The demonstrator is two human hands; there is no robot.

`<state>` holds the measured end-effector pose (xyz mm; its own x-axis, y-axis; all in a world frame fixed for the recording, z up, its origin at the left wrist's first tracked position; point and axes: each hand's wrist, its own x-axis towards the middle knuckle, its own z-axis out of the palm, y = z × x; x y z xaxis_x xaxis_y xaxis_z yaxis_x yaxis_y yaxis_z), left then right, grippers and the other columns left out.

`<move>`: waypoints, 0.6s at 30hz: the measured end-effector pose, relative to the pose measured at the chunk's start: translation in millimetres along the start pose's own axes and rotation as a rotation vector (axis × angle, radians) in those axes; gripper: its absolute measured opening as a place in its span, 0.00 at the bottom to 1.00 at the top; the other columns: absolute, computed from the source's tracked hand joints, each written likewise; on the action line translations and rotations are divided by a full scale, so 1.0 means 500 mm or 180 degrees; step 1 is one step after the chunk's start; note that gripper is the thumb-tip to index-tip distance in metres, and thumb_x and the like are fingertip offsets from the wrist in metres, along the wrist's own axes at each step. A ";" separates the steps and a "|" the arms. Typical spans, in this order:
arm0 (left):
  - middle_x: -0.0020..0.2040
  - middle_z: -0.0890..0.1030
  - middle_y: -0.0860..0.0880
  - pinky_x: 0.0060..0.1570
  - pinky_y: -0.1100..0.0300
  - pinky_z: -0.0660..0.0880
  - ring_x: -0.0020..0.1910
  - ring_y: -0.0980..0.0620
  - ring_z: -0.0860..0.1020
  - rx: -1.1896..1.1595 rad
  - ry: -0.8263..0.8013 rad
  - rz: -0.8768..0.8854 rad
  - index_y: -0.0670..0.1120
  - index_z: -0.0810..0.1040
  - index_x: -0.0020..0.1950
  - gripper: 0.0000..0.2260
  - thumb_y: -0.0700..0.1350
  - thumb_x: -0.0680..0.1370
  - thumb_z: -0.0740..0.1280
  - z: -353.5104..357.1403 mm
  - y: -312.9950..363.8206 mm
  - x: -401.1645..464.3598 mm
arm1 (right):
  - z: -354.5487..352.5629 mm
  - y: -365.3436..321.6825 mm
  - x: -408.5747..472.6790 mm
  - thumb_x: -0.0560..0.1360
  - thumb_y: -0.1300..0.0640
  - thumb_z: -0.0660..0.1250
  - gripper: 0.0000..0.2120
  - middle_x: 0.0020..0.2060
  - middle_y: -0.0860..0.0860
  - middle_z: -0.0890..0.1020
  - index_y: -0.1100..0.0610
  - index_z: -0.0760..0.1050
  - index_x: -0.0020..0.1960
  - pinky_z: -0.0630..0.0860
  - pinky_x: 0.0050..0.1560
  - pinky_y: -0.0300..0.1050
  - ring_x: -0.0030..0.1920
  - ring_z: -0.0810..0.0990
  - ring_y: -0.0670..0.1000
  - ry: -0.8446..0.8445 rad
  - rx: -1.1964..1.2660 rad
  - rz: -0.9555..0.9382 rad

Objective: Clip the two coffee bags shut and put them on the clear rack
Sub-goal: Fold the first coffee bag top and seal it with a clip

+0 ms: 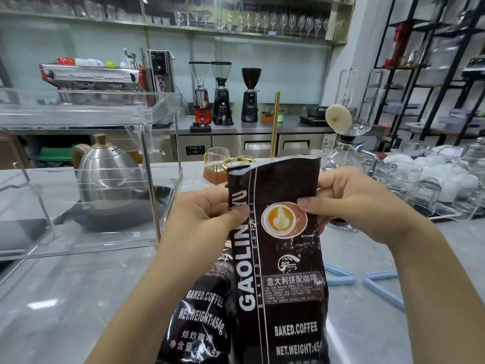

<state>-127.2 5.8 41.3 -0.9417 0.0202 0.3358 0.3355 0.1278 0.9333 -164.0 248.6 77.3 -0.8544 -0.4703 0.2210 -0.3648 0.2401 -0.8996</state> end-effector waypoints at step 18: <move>0.37 0.89 0.47 0.32 0.65 0.81 0.34 0.53 0.87 -0.0621 -0.0285 -0.0600 0.48 0.91 0.40 0.18 0.30 0.79 0.67 -0.020 0.008 0.007 | -0.004 0.019 0.003 0.73 0.64 0.70 0.11 0.41 0.55 0.88 0.52 0.87 0.48 0.83 0.41 0.43 0.41 0.85 0.53 -0.0140 0.0287 -0.0496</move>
<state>-129.2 -3.7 47.3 -0.9834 0.1027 0.1494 0.1443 -0.0556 0.9880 -169.7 251.7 69.6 -0.7724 -0.5330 0.3453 -0.4551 0.0853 -0.8863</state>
